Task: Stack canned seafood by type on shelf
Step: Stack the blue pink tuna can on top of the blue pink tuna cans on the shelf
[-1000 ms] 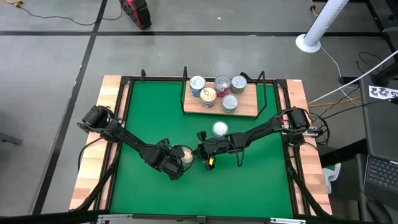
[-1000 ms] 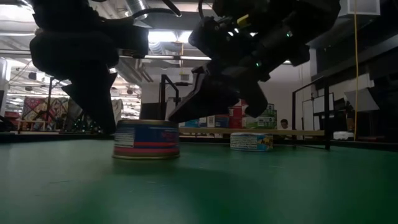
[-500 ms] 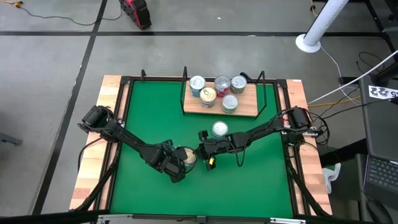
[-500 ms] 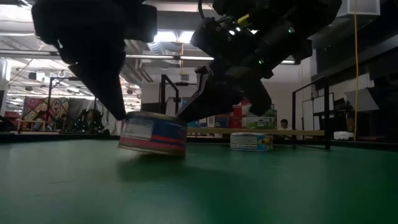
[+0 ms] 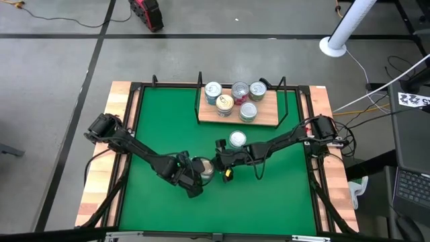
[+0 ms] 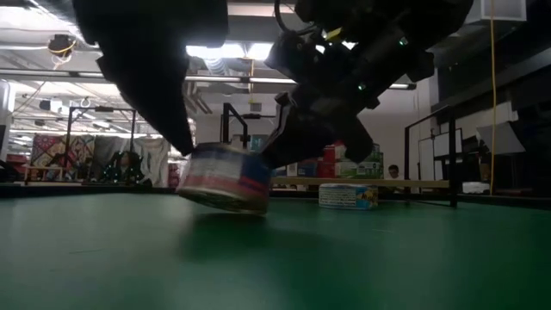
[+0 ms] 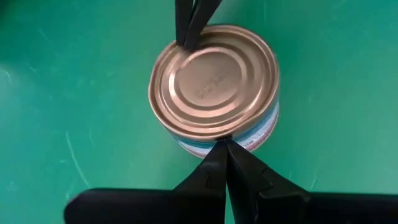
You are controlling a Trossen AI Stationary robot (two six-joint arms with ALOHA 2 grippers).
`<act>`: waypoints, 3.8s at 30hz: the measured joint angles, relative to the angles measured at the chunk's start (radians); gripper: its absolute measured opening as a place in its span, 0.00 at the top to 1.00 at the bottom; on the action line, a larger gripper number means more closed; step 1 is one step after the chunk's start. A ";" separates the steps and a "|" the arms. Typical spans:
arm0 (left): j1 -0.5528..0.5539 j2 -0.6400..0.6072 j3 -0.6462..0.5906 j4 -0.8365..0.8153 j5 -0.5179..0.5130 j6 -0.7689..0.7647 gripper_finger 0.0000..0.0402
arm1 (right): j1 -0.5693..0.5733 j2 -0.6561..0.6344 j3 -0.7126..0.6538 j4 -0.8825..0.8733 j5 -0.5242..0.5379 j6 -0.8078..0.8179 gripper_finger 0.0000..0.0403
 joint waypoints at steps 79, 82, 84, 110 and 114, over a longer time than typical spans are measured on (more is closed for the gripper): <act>0.210 -0.010 0.042 0.150 0.042 1.480 0.40 | 0.005 -0.140 -0.003 -0.236 0.162 0.305 0.99; 0.225 -0.010 0.042 0.150 0.043 1.435 0.40 | 0.005 -0.140 -0.003 -0.209 0.161 0.283 0.99; 0.234 -0.010 0.042 0.150 0.046 1.416 0.40 | 0.005 -0.140 -0.003 -0.194 0.161 0.267 0.99; 0.361 0.008 0.042 0.133 0.375 1.302 0.40 | 0.006 -0.138 -0.004 -0.134 0.134 0.175 0.99; 0.361 0.008 0.042 0.123 0.385 1.241 0.45 | 0.006 -0.138 -0.004 -0.147 0.133 0.175 0.99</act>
